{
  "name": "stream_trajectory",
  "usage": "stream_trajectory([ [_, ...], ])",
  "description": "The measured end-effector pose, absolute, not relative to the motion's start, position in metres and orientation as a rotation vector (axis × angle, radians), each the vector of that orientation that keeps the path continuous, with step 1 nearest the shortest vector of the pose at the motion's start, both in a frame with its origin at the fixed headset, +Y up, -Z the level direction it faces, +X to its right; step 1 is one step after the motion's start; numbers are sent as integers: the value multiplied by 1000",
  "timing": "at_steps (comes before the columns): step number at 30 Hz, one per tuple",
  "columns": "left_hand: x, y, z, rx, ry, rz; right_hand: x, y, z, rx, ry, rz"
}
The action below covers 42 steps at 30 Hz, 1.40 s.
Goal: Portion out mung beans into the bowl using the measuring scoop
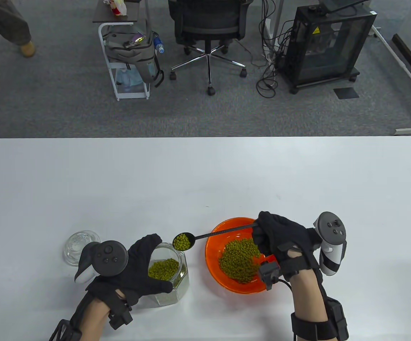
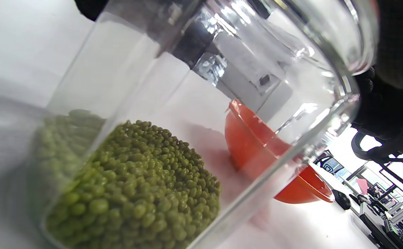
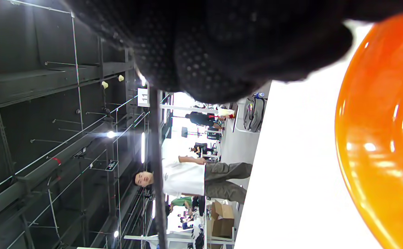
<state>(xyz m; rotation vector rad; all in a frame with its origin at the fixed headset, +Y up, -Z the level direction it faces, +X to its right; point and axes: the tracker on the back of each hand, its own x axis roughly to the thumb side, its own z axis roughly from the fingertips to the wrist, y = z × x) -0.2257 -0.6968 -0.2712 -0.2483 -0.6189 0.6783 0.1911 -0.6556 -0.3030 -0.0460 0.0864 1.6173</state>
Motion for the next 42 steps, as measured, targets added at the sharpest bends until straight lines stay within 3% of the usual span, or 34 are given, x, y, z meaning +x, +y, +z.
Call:
stream_trajectory([
  [21,-226,-697,-272,-248,-618,681,282,-676,-283,-182,-28,1636],
  [42,-226,-697,-272,-250,-619,677,317,-665,-264,-320,-163,1959],
])
